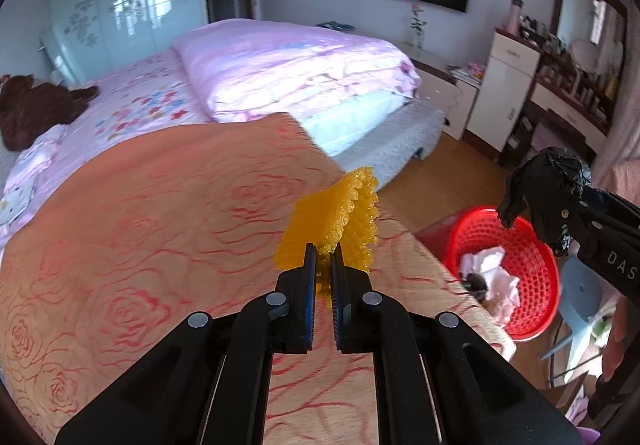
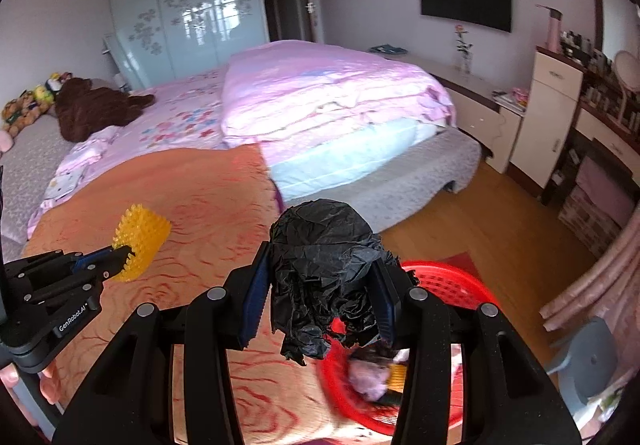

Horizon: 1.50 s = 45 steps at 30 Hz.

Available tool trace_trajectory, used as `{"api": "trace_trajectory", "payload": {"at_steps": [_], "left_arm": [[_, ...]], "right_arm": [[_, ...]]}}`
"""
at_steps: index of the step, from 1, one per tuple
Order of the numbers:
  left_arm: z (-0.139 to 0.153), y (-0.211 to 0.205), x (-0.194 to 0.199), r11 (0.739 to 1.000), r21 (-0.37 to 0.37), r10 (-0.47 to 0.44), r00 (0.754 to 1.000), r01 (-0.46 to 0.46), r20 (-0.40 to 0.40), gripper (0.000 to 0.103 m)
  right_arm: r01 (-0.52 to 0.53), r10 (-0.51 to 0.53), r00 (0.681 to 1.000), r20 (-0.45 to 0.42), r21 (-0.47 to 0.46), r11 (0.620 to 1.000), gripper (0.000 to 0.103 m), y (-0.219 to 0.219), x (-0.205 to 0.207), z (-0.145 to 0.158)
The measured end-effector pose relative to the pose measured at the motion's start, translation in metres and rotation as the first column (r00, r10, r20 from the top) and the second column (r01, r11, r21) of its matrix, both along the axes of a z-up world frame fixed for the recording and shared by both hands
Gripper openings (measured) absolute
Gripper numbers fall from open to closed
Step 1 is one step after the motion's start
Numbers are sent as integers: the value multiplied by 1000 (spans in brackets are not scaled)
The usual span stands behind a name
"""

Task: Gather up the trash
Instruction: 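Carry the yellow sponge and black bag over the red wastebasket, then open both tools to drop the sponge and black bag into the wastebasket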

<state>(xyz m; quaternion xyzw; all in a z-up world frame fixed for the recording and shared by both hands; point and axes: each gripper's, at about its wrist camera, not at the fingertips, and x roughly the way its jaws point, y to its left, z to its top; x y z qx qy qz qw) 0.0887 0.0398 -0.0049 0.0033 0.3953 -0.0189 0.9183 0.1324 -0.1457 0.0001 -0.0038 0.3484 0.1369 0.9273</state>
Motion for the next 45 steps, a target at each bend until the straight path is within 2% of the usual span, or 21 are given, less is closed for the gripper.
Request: {"api": "trace_trajectory", "payload": {"at_steps": [11, 22, 26, 29, 31, 36, 43, 45], "left_arm": [[-10, -71, 23, 987, -10, -158, 987, 158, -29, 7], [-45, -132, 46, 950, -6, -311, 943, 313, -117, 7], [-57, -146, 52, 936, -29, -351, 923, 351, -156, 10], [-61, -148, 53, 930, -49, -367, 915, 364, -168, 30], [-61, -147, 51, 929, -49, -371, 915, 368, -159, 50], [-57, -142, 46, 932, -54, -363, 921, 359, -143, 63], [-41, -122, 31, 948, -42, -318, 942, 315, -104, 72], [-35, -112, 21, 956, -34, -292, 953, 290, -80, 74]], "right_arm": [[124, -125, 990, -65, -25, 992, 45, -61, 4, -28], [212, -213, 964, -161, -20, 977, 45, -104, 12, -56], [227, -224, 957, -184, -1, 974, 47, -113, 16, -62], [230, -224, 955, -193, 10, 973, 52, -117, 19, -63], [232, -224, 954, -197, 18, 973, 56, -117, 19, -63], [237, -223, 954, -201, 46, 971, 67, -119, 20, -62], [244, -229, 957, -179, 63, 968, 73, -117, 11, -52], [246, -232, 957, -172, 67, 967, 79, -115, 4, -48]]}}
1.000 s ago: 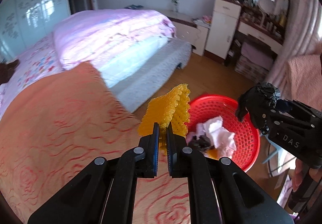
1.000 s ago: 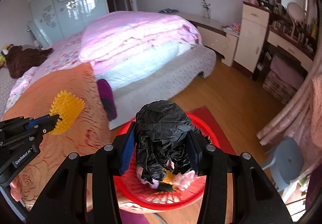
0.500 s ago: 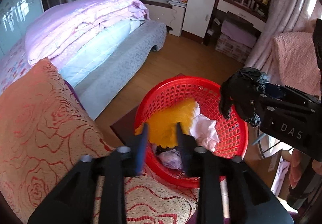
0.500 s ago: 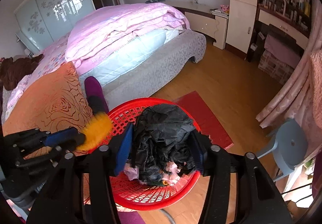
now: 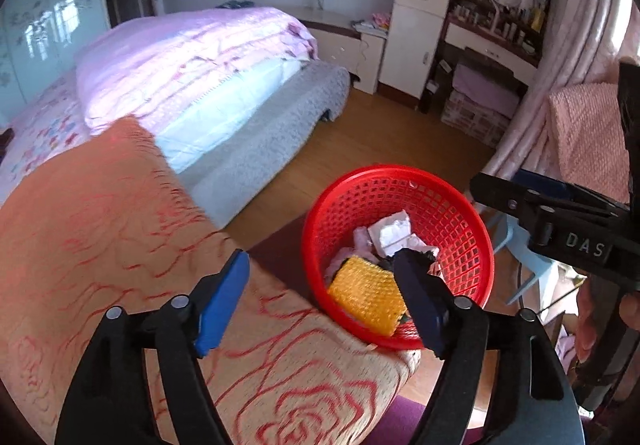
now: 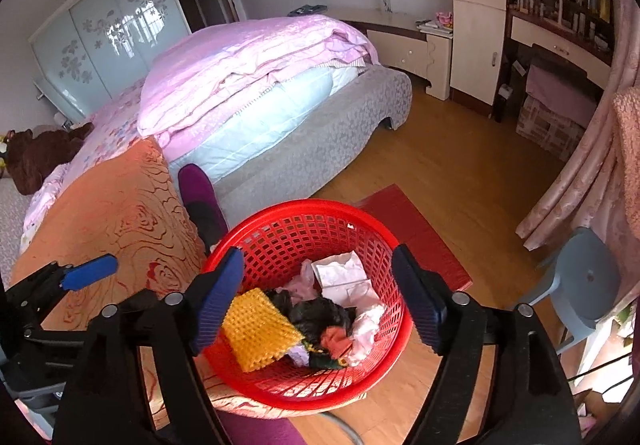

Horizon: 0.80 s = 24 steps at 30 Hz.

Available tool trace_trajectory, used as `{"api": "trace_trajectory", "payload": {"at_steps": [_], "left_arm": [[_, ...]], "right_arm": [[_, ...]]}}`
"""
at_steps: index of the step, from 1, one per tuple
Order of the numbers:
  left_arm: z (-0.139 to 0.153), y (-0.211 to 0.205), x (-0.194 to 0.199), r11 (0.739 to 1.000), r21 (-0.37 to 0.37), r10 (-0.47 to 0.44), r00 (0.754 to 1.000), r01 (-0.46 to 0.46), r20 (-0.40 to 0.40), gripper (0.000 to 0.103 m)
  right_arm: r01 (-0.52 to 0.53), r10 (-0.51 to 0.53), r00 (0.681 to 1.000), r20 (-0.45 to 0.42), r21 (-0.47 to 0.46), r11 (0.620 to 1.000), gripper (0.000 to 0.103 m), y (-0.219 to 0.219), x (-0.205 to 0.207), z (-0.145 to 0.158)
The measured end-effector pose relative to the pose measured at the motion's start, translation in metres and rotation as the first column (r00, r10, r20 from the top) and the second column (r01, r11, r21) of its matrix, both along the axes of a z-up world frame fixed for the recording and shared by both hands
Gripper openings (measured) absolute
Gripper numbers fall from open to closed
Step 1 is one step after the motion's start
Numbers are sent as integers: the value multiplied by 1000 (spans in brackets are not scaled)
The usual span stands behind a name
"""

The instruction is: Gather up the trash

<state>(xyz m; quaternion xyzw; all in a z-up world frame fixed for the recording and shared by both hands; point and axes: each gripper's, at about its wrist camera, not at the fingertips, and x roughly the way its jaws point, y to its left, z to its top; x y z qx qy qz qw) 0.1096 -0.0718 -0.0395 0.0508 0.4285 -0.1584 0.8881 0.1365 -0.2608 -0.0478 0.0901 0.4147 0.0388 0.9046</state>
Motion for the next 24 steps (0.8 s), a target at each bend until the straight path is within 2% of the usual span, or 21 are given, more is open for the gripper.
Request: {"api": "trace_trajectory", "payload": {"at_steps": [4, 9, 15, 24], "left_arm": [[12, 16, -21, 997, 39, 59, 996, -61, 64, 79], [37, 40, -51, 987, 59, 139, 976, -151, 168, 87], [62, 55, -85, 970, 79, 199, 941, -228, 272, 92], [67, 67, -111, 967, 60, 219, 930, -247, 294, 93]], "right_arm": [[-2, 3, 999, 33, -9, 1000, 86, 10, -25, 11], [11, -9, 994, 107, -19, 1000, 96, 25, -61, 33], [38, -34, 983, 182, -19, 999, 96, 42, -101, 56], [50, -33, 966, 257, -60, 997, 96, 62, -131, 61]]}}
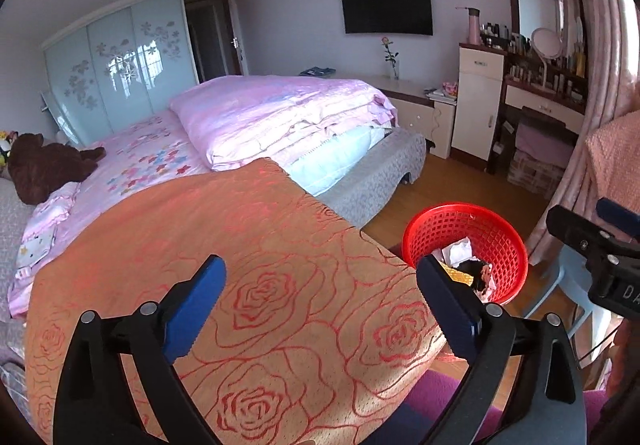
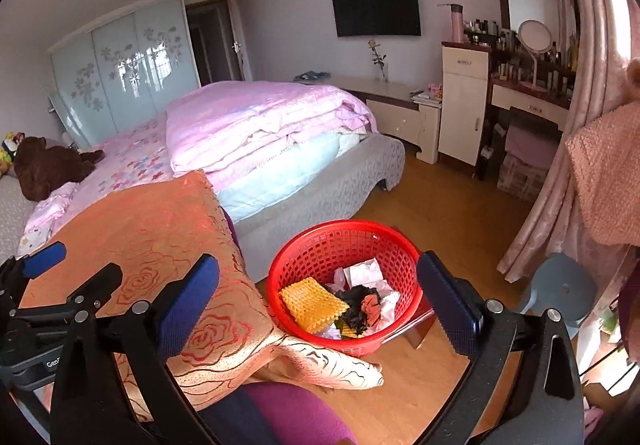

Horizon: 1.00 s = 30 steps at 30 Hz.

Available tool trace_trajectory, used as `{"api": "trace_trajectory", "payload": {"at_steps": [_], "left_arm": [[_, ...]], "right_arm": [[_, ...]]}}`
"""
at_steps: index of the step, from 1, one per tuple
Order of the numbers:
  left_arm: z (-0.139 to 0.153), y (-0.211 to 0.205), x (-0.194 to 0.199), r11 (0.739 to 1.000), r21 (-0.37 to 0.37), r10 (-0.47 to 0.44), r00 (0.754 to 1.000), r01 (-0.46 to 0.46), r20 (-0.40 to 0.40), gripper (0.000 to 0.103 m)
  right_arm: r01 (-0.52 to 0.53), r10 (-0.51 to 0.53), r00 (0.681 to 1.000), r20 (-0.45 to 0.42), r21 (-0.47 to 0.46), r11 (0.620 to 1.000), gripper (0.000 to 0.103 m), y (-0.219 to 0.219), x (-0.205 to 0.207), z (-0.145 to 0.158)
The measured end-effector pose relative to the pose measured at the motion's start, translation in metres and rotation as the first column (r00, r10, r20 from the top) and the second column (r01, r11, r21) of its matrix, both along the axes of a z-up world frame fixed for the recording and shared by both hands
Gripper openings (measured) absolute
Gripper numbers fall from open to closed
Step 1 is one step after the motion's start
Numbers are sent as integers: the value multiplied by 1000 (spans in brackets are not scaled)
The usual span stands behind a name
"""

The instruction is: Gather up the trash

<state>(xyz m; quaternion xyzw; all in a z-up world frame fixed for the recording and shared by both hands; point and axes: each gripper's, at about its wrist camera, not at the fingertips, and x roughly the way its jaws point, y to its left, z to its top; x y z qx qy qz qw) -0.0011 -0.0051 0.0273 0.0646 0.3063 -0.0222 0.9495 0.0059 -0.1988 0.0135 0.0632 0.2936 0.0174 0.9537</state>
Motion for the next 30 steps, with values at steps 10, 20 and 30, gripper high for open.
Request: {"api": "trace_trajectory", "payload": {"at_steps": [10, 20, 30], "left_arm": [[7, 10, -11, 999, -23, 35, 999, -35, 30, 93], [-2, 15, -6, 998, -42, 44, 999, -44, -8, 93], [-3, 18, -7, 998, -44, 44, 999, -44, -12, 93]], "right_arm": [[-17, 17, 1000, 25, 10, 1000, 96, 9, -9, -3], [-6, 6, 1000, -1, 20, 1000, 96, 7, -7, -7], [-13, 13, 1000, -5, 18, 1000, 96, 8, -5, -9]]}}
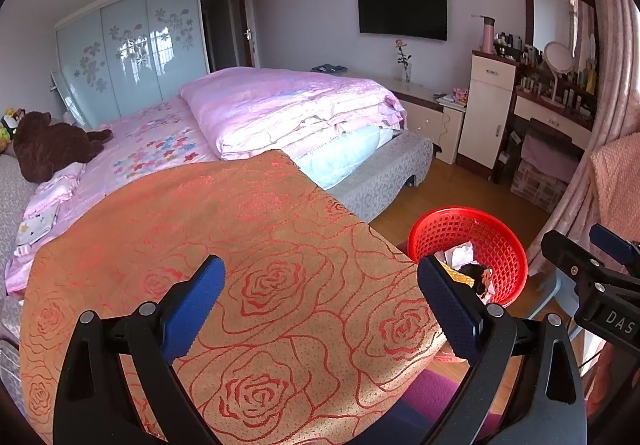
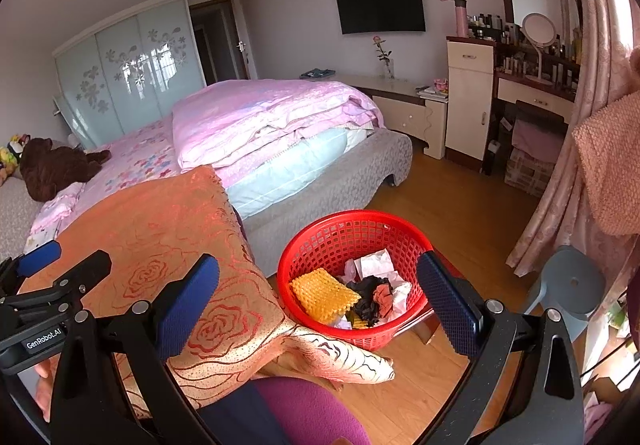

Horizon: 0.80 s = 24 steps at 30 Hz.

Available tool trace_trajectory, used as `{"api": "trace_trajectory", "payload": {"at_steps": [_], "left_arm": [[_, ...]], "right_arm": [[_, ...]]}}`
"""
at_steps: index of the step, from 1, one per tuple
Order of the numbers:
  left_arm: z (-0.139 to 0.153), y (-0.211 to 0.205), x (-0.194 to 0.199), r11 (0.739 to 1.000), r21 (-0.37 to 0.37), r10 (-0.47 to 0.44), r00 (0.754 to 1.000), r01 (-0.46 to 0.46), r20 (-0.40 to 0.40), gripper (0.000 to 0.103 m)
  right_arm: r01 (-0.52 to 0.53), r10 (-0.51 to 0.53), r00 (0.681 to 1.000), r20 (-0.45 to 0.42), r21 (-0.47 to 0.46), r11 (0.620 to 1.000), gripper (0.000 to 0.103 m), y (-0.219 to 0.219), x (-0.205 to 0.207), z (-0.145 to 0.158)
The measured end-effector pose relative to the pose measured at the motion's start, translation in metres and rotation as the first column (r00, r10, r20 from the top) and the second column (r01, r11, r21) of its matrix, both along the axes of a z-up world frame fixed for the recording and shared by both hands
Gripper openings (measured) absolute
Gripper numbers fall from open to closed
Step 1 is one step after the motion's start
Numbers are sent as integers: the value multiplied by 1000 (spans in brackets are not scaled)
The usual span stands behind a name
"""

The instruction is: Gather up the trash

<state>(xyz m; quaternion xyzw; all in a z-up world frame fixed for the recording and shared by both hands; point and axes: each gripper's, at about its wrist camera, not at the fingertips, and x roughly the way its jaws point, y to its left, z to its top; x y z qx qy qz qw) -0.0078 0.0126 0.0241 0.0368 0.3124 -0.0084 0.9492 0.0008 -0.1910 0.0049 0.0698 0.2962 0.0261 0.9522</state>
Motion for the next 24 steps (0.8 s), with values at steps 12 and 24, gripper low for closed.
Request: {"api": "trace_trajectory", "payload": {"at_steps": [12, 24], "left_arm": [[-2, -2, -1, 1000, 0, 6, 1000, -6, -9, 93], [-6, -4, 3, 1000, 1, 4, 1000, -3, -22, 93]], "right_arm": [[-3, 3, 1000, -1, 2, 1000, 96, 0, 1, -2], [-3, 3, 1000, -4, 2, 1000, 96, 0, 2, -3]]}}
